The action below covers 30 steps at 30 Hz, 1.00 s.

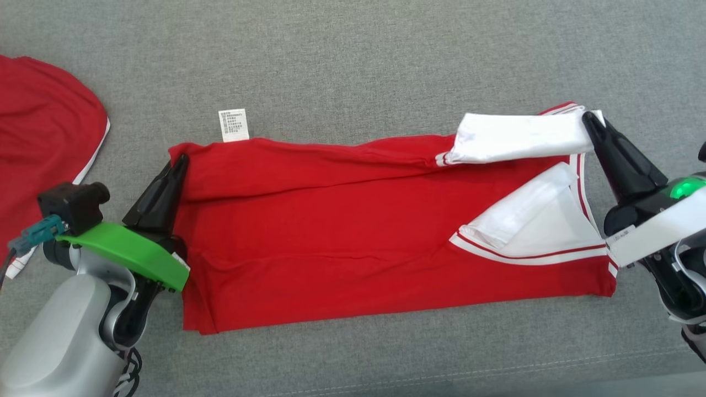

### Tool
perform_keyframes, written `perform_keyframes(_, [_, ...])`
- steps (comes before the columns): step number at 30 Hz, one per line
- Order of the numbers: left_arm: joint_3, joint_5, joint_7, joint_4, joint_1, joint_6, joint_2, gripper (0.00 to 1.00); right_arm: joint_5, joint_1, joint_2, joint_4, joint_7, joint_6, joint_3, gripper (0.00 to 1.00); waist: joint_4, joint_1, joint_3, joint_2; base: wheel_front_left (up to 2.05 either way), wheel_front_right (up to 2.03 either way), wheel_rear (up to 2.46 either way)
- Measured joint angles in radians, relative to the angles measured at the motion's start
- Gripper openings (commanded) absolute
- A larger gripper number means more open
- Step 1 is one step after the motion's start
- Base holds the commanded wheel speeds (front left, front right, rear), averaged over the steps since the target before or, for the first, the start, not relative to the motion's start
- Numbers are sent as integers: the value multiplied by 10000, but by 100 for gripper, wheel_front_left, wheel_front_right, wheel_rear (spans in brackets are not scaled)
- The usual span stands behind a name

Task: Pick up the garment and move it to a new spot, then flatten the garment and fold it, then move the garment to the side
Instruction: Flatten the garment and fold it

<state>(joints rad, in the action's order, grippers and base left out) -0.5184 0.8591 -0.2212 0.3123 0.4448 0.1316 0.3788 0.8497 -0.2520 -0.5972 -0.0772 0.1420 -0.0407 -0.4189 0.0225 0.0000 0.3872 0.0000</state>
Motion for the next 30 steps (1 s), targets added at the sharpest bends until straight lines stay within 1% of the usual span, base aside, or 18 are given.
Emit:
perform_keyframes(5, [-13, 0, -88, -36, -258, 0, 174, 0, 48, 409, 2, -272, 73, 178, 6, 0, -28, 0, -21, 0, 0, 0, 0])
perform_keyframes(13, [17, 0, -188, -130, -487, 0, 215, 0, 52, 1048, 6, -570, 163, 420, -42, 0, 12, 0, -48, 0, 0, 0, 0])
perform_keyframes(21, [268, 4, -265, -326, -808, 0, 313, 0, 128, 1456, 132, -920, 265, 548, -119, 0, -24, 0, -100, 0, 0, 0, 0])
perform_keyframes(28, [232, 2, -274, -562, -1025, 0, 318, 0, 125, 1902, 54, -1018, 291, 775, -121, 0, -62, 0, -116, 0, 0, 0, 0])
perform_keyframes(30, [201, 2, -274, -575, -1119, 0, 314, 0, 127, 2020, 4, -1047, 291, 777, -125, 0, -61, 0, -111, 0, 0, 0, 0])
